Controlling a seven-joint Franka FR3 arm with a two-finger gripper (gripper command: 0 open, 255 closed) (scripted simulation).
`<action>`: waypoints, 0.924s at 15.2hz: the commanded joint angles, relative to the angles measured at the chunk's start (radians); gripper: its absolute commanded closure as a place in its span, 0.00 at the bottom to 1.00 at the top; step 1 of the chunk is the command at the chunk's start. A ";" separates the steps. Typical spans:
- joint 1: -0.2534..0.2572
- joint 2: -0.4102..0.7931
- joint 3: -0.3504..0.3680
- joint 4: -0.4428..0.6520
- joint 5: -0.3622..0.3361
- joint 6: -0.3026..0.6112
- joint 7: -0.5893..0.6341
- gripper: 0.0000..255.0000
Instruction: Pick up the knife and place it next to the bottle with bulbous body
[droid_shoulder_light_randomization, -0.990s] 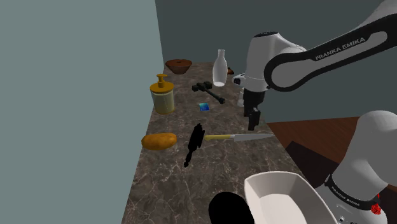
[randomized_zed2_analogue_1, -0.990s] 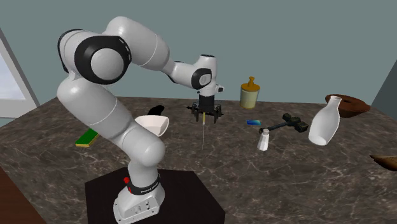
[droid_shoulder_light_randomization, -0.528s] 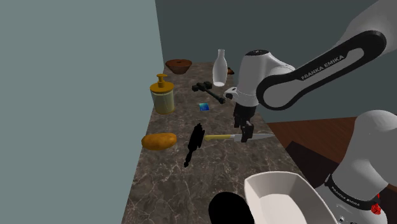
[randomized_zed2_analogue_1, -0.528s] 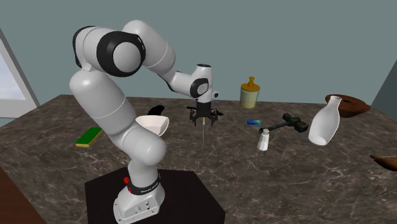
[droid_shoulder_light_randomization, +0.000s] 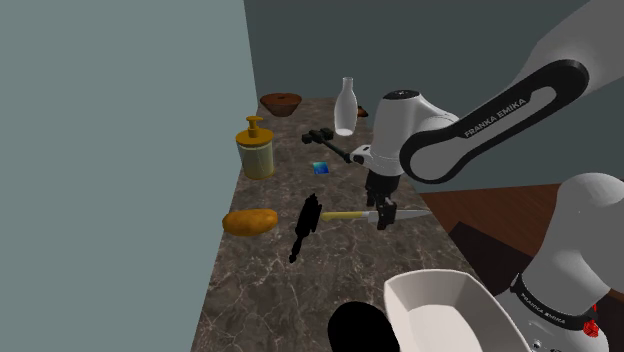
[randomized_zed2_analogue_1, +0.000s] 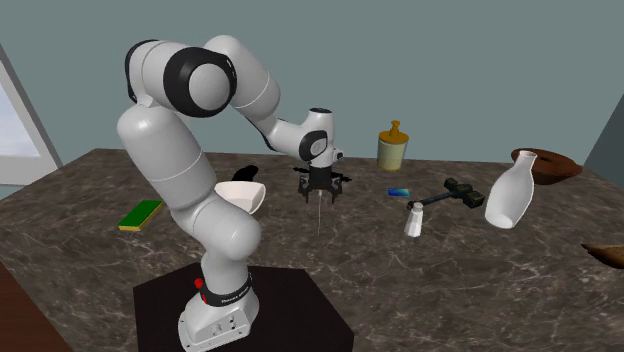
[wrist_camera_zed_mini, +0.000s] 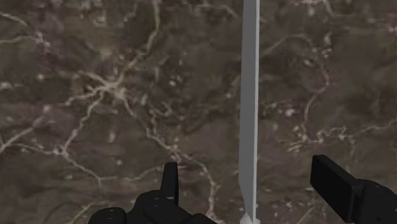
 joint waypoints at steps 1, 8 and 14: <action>0.000 0.000 0.000 0.000 0.000 0.001 0.000 0.00; 0.000 0.000 0.000 0.000 0.000 0.001 0.000 1.00; 0.000 -0.011 0.000 0.005 -0.001 -0.016 0.000 1.00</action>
